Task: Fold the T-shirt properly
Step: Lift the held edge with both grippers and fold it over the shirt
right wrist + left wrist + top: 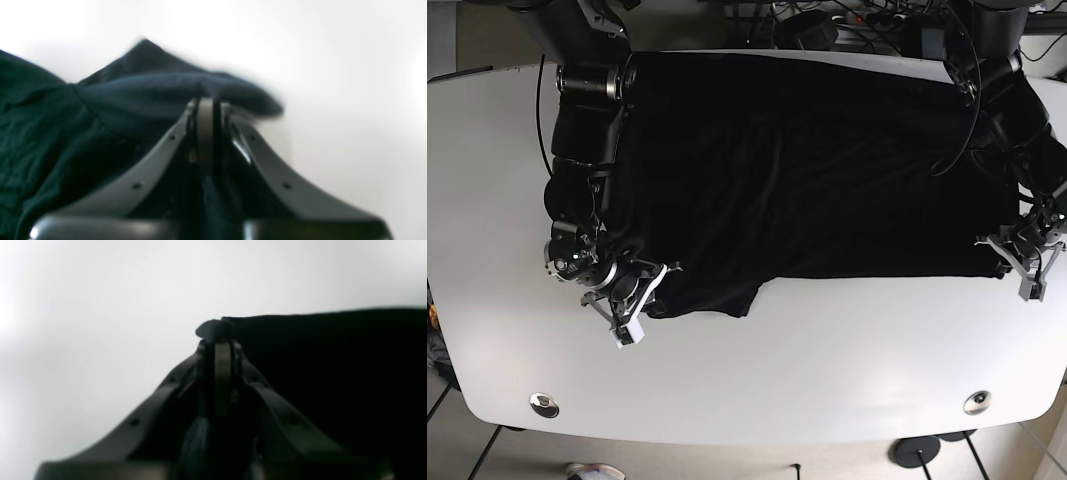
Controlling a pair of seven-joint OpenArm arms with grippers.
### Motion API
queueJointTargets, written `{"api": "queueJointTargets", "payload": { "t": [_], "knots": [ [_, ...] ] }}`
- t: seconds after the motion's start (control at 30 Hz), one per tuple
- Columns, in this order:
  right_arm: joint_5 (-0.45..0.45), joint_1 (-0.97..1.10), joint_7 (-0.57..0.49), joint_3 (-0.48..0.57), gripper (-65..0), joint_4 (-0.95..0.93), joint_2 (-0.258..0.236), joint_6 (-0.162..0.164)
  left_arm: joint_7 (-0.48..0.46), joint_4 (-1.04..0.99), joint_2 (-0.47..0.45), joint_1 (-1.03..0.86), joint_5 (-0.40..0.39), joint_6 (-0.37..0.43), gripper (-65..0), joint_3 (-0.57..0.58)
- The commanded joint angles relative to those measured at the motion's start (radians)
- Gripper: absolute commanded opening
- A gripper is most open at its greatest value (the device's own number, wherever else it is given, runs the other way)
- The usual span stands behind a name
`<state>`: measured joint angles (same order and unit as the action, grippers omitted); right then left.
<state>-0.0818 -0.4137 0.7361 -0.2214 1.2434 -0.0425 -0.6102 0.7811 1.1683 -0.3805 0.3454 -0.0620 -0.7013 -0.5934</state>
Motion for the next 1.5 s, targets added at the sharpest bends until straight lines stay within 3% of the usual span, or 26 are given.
{"api": "queueJointTargets", "payload": {
  "t": [0.03, 0.13, 0.27, 0.43, 0.5, 0.7, 0.93, 1.17, 1.23, 1.33, 1.4, 1.5],
  "knots": [
    [-0.014, -0.001, 0.033, -0.002, -63.6, 0.124, -0.009, -0.006, 0.03, 0.109, -0.005, 0.005, -0.003, 0.003, -65.0, -0.029],
    [-0.019, 0.089, 0.142, -0.003, -63.6, 0.348, -0.027, -0.006, 0.107, 0.232, 0.008, -0.056, -0.003, 0.003, -65.0, -0.09],
    [-0.02, 0.232, 0.284, -0.071, -63.6, 0.605, -0.024, -0.017, 0.117, 0.309, 0.01, -0.157, -0.005, 0.003, -65.0, -0.115],
    [-0.02, 0.428, 0.297, -0.071, -63.4, 0.766, -0.021, -0.017, 0.117, 0.361, 0.035, -0.282, -0.005, 0.003, -65.0, -0.124],
    [-0.037, 0.52, 0.297, -0.072, -63.4, 0.78, -0.013, -0.017, 0.117, 0.411, 0.05, -0.345, -0.005, 0.003, -65.0, -0.176],
    [-0.26, 0.695, 0.297, -0.175, -63.4, 0.783, -0.023, -0.007, 0.117, 0.459, 0.07, -0.4, -0.005, 0.003, -65.0, -0.185],
    [-0.338, 0.818, 0.297, -0.224, -63.4, 0.789, -0.029, -0.007, 0.117, 0.459, 0.068, -0.435, -0.005, 0.003, -65.0, -0.188],
    [-0.335, 0.886, 0.293, -0.226, -62.0, 0.784, -0.023, -0.007, 0.117, 0.456, 0.065, -0.547, -0.003, 0.003, -65.0, -0.182],
    [-0.335, 0.889, 0.293, -0.226, -54.2, 0.784, -0.023, -0.007, 0.117, 0.454, 0.061, -0.556, -0.002, 0.003, -64.4, -0.182],
    [-0.341, 0.898, 0.248, -0.227, -22.0, 0.789, -0.026, -0.007, 0.117, 0.459, 0.051, -0.55, -0.002, 0.003, -41.3, -0.182],
    [-0.353, 0.898, 0.193, -0.227, -6.0, 0.792, -0.023, -0.017, 0.117, 0.487, 0.051, -0.547, -0.005, 0.003, -30.3, -0.185],
    [-0.474, 0.87, 0.144, -0.22, -5.2, 0.79, -0.047, -0.017, 0.117, 0.591, 0.056, -0.544, -0.023, 0.003, -31.2, -0.182]
  ]
}}
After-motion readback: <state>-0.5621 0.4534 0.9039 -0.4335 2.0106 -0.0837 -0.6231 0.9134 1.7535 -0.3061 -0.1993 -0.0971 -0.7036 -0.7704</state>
